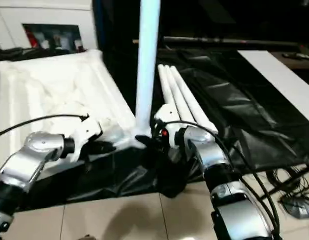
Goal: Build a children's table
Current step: Rotate leg to tighten
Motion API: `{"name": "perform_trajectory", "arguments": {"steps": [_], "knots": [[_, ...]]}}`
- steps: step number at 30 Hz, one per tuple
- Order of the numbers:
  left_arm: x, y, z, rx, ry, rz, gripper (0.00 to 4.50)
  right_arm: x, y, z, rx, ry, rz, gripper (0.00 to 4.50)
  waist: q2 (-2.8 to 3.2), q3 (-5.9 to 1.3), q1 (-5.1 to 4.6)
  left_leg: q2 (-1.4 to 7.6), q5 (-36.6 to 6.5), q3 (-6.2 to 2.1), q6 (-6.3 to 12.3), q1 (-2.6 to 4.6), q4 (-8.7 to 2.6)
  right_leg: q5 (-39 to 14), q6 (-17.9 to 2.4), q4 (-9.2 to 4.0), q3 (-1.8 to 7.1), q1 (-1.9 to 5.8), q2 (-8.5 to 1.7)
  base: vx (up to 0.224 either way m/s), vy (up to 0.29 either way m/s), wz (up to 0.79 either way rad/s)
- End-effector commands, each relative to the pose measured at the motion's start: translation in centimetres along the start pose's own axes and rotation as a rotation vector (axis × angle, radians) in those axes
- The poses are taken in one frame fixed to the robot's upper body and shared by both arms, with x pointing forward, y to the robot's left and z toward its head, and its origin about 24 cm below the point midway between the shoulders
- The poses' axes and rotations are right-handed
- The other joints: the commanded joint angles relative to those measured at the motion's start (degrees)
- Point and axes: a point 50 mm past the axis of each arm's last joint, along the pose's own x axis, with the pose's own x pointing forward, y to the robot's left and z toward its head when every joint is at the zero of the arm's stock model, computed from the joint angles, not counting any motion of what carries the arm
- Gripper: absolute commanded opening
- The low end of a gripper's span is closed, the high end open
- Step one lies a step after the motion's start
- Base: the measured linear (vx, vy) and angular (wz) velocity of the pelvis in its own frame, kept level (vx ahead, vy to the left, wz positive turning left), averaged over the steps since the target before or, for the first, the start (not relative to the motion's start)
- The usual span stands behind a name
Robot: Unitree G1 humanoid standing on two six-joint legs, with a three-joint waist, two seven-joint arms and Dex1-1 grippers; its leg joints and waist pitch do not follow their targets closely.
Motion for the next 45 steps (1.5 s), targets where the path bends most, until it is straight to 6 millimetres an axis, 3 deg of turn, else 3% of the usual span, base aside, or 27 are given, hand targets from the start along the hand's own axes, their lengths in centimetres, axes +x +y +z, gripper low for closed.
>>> {"name": "perform_trajectory", "arguments": {"steps": [1,4,14,23,25,26,27,29,32,33,34,35,36,37,38,40,44,45], "knots": [[0.9,-1.2,0.1,-0.003,-0.009,-0.093,0.00,-0.3,0.0,0.0,-0.008,0.004,0.011,3.84,0.53,-3.14,-0.23,1.30,-6.05,0.30,2.87,0.59,-3.28,2.00,-14.24,-3.42,2.44,2.71,-3.70,0.000,0.000,0.00],[0.9,-1.4,0.0,-0.002,-0.007,-0.111,0.00,0.0,0.3,-0.2,-0.002,0.011,0.024,3.84,0.41,-3.18,-0.08,1.20,-5.35,0.25,2.81,0.41,-3.25,2.35,-13.70,-3.34,2.42,2.90,-3.78,0.000,0.000,0.00],[0.7,-1.2,0.0,0.001,-0.003,-0.092,0.00,0.2,0.6,-0.6,0.002,0.022,0.041,2.94,0.24,-3.26,-0.03,1.13,-4.64,0.27,2.81,0.38,-3.14,2.56,-13.28,-3.26,2.41,2.96,-3.78,0.000,0.000,0.00],[0.8,-1.1,0.0,0.007,0.007,-0.097,0.00,0.4,0.8,-1.6,0.078,0.001,-0.020,2.76,0.62,-3.35,-0.03,1.14,-4.84,0.18,2.47,0.45,-3.15,3.37,-13.57,-3.19,2.36,3.00,-3.75,0.000,0.000,0.00],[0.8,-1.1,0.0,0.008,0.008,-0.098,0.00,0.5,0.8,-1.8,0.098,-0.008,-0.042,2.76,1.06,-3.26,-0.18,1.12,-6.37,0.11,1.60,0.45,-3.31,2.61,-13.57,-3.36,2.36,3.00,-3.73,0.000,0.000,0.00],[0.9,-1.1,0.1,0.012,0.009,-0.098,0.00,0.6,0.9,-1.9,0.114,-0.016,-0.060,2.76,2.08,-3.26,-0.14,1.15,-7.53,-0.13,0.87,0.57,-3.42,1.61,-13.66,-3.31,2.30,2.94,-3.84,0.000,0.000,0.00],[0.9,-1.1,0.1,0.012,0.009,-0.098,0.00,0.6,0.9,-1.9,0.114,-0.016,-0.060,2.76,1.69,-3.14,-0.36,1.17,-8.57,0.03,0.73,0.65,-3.47,0.82,-13.54,-3.69,2.29,2.80,-3.69,0.000,0.000,0.00],[1.1,-1.1,0.3,0.024,0.014,-0.112,0.00,1.2,1.4,-2.3,0.150,-0.037,-0.107,2.75,3.72,-2.94,-0.27,1.16,-12.05,-0.31,-0.74,0.86,-3.65,-1.09,-13.82,-3.80,2.29,2.68,-3.84,0.000,0.000,0.00],[1.2,-1.1,0.4,0.029,0.018,-0.114,0.00,1.5,1.7,-2.5,0.162,-0.044,-0.131,2.75,2.91,-2.73,-0.62,1.00,-15.56,-0.44,-1.32,0.85,-3.94,-6.64,-13.32,-4.36,2.30,3.03,-3.80,0.000,0.000,0.00],[1.3,-1.0,0.4,0.030,0.021,-0.112,0.00,1.8,1.8,-2.6,0.176,-0.048,-0.165,2.75,4.61,-2.80,-0.43,1.00,-15.36,-0.57,-1.52,1.02,-3.82,-7.27,-13.30,-4.29,2.46,2.72,-4.01,0.000,0.000,0.00],[1.4,-1.0,0.4,0.030,0.022,-0.110,0.00,1.9,1.8,-2.6,0.179,-0.049,-0.175,2.75,3.97,-2.64,-0.75,1.08,-15.24,-0.50,-1.44,0.87,-3.94,-6.71,-13.45,-4.52,2.41,2.72,-3.80,0.000,0.000,0.00],[1.6,-0.9,0.4,0.028,0.025,-0.100,0.00,2.3,1.8,-2.7,0.199,-0.055,-0.235,2.75,5.27,-2.78,-0.71,0.97,-15.76,-0.60,-1.73,0.89,-3.84,-6.90,-13.59,-4.32,2.42,2.59,-3.88,0.000,0.000,0.00],[1.6,-0.9,0.4,0.028,0.025,-0.100,0.00,2.3,1.8,-2.7,0.199,-0.055,-0.235,2.75,4.28,-2.64,-0.95,0.92,-16.44,-0.51,-1.80,0.99,-3.93,-8.18,-13.17,-4.77,2.33,2.74,-3.71,0.000,0.000,0.00],[2.7,-0.5,0.5,-0.005,0.037,-0.023,0.00,3.7,2.0,-3.1,0.274,-0.037,-0.395,2.75,4.89,-2.81,-1.18,0.84,-16.19,-0.55,-1.81,0.69,-3.88,-8.10,-13.23,-4.61,2.41,2.74,-3.81,0.000,0.000,0.00],[2.7,-0.5,0.5,-0.005,0.037,-0.023,0.00,3.7,2.0,-3.1,0.274,-0.037,-0.395,2.75,5.39,-2.67,-1.21,0.85,-16.44,-0.66,-2.29,0.76,-3.91,-8.88,-13.27,-4.59,2.36,2.57,-3.82,0.000,0.000,0.00],[4.0,-0.3,0.7,-0.040,0.045,0.055,0.00,4.8,2.1,-3.3,0.307,0.003,-0.510,2.75,4.94,-2.64,-1.32,0.65,-17.16,-0.72,-2.65,0.91,-3.94,-14.39,-12.19,-5.16,2.31,2.66,-3.96,0.000,0.000,0.00],[4.9,-0.3,1.1,-0.076,0.047,0.118,0.00,5.4,2.2,-3.1,0.320,0.022,-0.561,2.74,5.17,-2.65,-1.43,0.75,-16.78,-0.70,-2.11,0.74,-3.93,-15.49,-11.17,-5.38,2.38,2.42,-3.98,0.000,0.000,0.00],[5.8,-0.4,1.9,-0.108,0.014,0.160,0.00,6.1,2.5,-2.5,0.306,0.022,-0.555,2.74,4.21,-2.68,-1.46,0.80,-15.91,-0.59,-1.64,0.56,-3.94,-14.49,-10.92,-5.22,2.37,2.47,-3.85,0.000,0.000,0.00]]}}
